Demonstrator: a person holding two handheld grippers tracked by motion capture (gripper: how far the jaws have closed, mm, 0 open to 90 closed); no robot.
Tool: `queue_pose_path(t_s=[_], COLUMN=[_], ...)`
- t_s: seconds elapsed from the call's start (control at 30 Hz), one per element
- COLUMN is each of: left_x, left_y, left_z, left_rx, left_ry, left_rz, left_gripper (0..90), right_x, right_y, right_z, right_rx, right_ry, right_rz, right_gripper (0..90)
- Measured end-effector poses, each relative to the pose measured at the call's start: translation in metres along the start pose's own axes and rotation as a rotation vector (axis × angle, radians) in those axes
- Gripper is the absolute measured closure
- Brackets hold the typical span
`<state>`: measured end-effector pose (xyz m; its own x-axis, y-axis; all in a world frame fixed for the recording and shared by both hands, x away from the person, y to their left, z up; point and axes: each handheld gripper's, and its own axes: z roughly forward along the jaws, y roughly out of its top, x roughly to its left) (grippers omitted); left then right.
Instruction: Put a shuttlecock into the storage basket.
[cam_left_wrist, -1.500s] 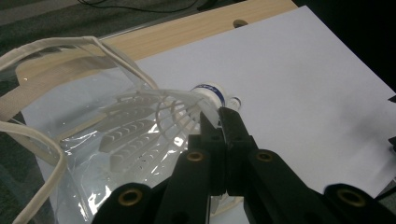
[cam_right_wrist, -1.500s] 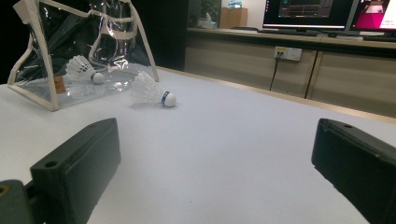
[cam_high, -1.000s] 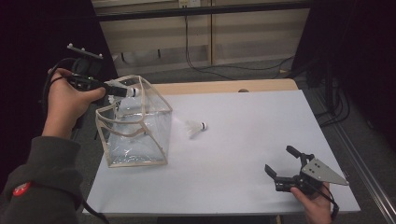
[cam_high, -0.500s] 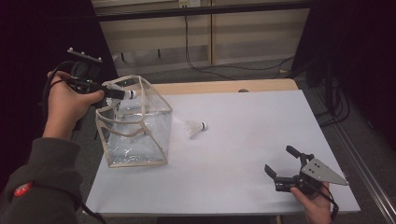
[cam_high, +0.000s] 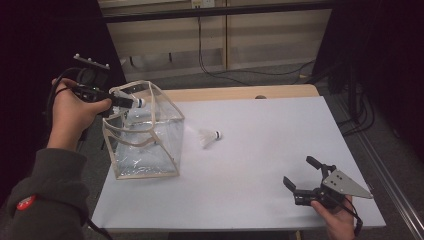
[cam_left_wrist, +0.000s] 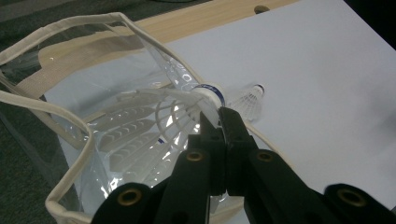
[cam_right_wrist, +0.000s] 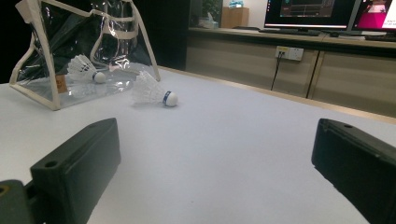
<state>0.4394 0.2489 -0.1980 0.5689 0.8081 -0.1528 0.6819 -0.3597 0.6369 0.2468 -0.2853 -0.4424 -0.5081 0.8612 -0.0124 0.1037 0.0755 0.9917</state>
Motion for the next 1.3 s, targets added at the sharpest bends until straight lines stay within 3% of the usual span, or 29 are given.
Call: queue_pose_path(t_s=[0.97, 1.3], left_x=[0.007, 0.006], left_y=[-0.013, -0.013], left_z=[0.016, 0.019], left_rx=[0.046, 0.044], left_ry=[0.007, 0.014], left_rz=[-0.009, -0.021], left_gripper=[87.6, 80.4], right_x=[0.001, 0.001], right_y=[0.0, 0.0], right_z=[0.001, 0.001], right_rx=[-0.003, 0.002], right_ry=[0.002, 0.003], right_rz=[-0.003, -0.007], right_gripper=[1.5, 1.5])
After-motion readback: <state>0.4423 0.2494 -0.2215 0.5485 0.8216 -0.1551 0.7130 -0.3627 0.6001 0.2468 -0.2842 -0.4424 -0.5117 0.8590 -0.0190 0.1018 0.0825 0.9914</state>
